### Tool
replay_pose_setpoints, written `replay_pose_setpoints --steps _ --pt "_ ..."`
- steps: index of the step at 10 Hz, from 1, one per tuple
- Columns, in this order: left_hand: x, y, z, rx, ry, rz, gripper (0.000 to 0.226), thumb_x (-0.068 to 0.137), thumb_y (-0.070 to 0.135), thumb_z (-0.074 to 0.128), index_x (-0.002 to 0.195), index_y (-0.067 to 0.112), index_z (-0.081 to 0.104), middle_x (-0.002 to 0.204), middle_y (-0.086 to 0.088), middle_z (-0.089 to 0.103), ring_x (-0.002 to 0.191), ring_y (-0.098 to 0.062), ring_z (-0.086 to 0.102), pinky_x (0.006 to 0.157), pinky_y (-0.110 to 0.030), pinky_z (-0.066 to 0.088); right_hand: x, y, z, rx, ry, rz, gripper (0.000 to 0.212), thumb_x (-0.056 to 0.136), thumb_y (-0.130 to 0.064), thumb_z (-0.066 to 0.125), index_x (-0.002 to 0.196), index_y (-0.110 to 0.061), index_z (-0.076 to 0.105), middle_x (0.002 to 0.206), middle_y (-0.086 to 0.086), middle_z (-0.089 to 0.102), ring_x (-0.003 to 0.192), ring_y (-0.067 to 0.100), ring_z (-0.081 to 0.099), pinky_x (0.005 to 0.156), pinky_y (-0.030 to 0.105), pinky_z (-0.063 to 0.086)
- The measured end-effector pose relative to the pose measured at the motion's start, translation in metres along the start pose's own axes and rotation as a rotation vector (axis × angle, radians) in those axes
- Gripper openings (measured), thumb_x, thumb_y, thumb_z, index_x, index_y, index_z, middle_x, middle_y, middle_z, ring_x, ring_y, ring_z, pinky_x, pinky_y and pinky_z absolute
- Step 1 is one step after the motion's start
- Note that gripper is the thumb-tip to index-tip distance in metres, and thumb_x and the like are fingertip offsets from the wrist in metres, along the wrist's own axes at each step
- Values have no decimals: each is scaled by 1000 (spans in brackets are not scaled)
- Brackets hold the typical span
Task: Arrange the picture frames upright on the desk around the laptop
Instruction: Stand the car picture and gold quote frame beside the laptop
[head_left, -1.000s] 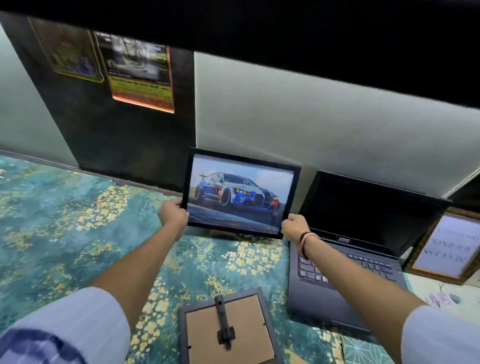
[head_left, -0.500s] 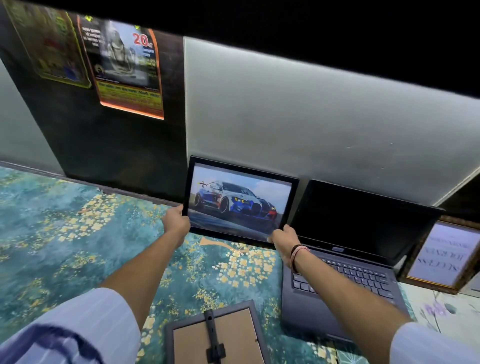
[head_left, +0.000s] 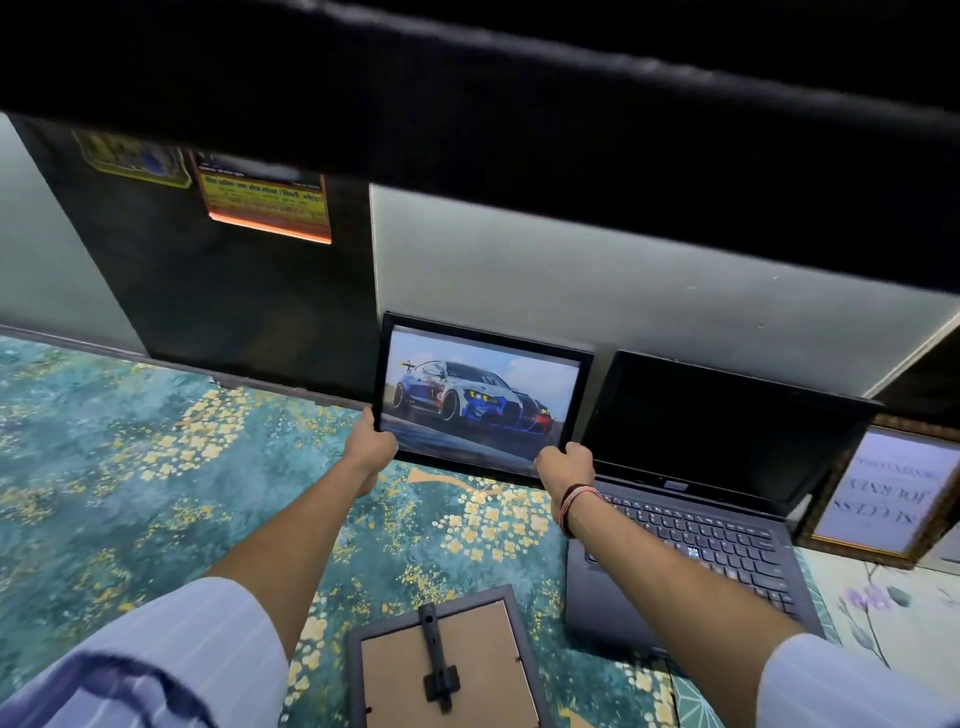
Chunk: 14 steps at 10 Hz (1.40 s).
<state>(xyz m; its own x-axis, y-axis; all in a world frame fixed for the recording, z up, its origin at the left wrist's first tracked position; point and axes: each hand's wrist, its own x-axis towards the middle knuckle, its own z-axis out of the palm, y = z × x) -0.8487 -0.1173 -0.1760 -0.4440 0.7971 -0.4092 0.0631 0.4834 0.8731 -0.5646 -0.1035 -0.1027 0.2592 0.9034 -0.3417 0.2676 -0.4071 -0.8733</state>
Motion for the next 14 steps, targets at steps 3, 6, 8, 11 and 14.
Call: replay_pose_setpoints --steps 3,6,8,11,14 --pt "-140 52 77 20 46 -30 72 89 3 56 158 9 34 158 -11 43 127 -29 57 99 -36 45 -29 19 -97 104 -130 -21 23 65 -7 50 46 -19 46 60 6 40 61 19 39 63 37 39" --pt "-268 97 278 256 -319 233 22 77 -4 53 69 16 56 65 -7 42 59 -16 35 53 -26 24 18 37 -342 49 -2 55 26 89 -3 49 69 -19 55 74 9 52 73 25 52 72 41 60" --pt "-311 131 406 285 -453 250 27 85 3 64 73 25 54 85 -7 55 79 -17 50 67 -30 39 66 68 -460 187 46 100 20 93 4 51 79 -9 54 75 11 42 72 24 45 74 39 47" --pt "-272 150 564 353 -378 183 17 68 10 60 85 10 64 92 -8 74 85 -27 70 75 -40 60 112 106 -521 261 -55 150 38 97 -4 46 130 10 56 105 11 53 89 23 54 96 46 54" --pt "-278 167 620 402 -50 56 27 102 10 50 127 0 51 131 -22 56 107 -36 55 79 -37 44 159 150 -536 209 -82 143 20 78 -7 45 67 -19 56 78 6 47 80 22 45 85 52 57"
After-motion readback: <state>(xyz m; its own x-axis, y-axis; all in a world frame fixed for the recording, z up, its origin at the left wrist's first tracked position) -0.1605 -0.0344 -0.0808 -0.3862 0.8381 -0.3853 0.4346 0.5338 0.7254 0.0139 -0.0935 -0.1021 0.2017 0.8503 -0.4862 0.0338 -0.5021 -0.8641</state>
